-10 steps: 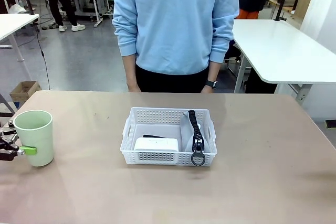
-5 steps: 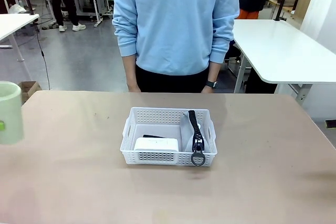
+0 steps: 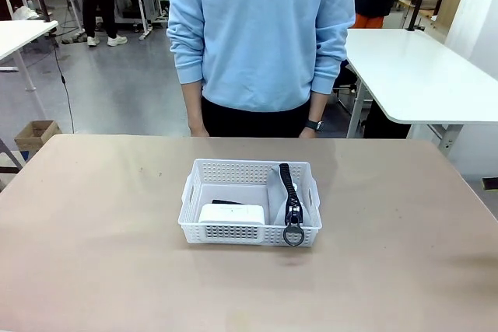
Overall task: Efficiently arrange items inside the basket to fit them all.
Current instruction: Pick up the Reusable plastic cup and place it inside the Organizing basket.
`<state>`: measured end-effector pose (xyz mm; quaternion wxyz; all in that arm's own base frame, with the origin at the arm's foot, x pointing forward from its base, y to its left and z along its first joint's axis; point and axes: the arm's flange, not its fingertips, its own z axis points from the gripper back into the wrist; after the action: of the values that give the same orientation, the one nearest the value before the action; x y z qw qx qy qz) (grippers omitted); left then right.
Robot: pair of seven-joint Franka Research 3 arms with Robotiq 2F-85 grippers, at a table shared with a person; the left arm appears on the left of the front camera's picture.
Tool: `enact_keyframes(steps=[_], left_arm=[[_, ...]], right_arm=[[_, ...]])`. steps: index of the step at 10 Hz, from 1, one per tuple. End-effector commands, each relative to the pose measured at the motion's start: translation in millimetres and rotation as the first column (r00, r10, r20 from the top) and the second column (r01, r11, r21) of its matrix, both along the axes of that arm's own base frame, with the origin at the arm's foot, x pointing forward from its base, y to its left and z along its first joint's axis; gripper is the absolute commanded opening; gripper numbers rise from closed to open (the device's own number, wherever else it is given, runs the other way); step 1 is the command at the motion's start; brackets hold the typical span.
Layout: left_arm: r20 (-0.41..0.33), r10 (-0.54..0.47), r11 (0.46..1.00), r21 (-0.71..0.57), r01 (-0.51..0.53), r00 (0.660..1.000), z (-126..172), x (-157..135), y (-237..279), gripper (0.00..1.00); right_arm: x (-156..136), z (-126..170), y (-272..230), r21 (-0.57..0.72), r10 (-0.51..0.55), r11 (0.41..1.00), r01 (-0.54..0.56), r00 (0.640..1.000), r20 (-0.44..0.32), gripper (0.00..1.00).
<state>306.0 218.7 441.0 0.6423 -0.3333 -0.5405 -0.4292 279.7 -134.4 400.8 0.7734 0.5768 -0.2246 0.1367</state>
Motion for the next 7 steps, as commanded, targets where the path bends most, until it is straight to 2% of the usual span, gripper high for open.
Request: enact_keyframes(steps=[1,3,4,5,6,7], left_arm=[[-0.013,-0.010,0.999,0.030,0.011,1.000,-2,1,-5,0.41],[-0.013,-0.010,0.999,0.030,0.011,1.000,-2,1,-5,0.41],[-0.011,-0.005,1.000,0.013,0.005,1.000,-3,3,-3,0.85],[-0.037,0.123,0.992,0.045,-0.121,0.992,-1,1,-14,0.85],[-0.006,0.149,0.984,0.104,-0.148,0.989,11,5,-48,0.85],[0.031,0.115,0.974,0.195,-0.119,0.993,21,8,-88,0.85]], right_arm=[[-1,1,1,0.007,0.002,1.000,-0.002,1.000,0.016,1.00],[-1,1,1,0.007,0.002,1.000,-0.002,1.000,0.016,1.00],[-1,1,1,0.007,0.002,1.000,-0.002,1.000,0.016,1.00],[-1,1,1,0.007,0.002,1.000,-0.002,1.000,0.016,1.00],[-1,1,1,0.007,0.002,1.000,-0.002,1.000,0.016,1.00],[-1,1,1,0.007,0.002,1.000,-0.002,1.000,0.016,1.00]])
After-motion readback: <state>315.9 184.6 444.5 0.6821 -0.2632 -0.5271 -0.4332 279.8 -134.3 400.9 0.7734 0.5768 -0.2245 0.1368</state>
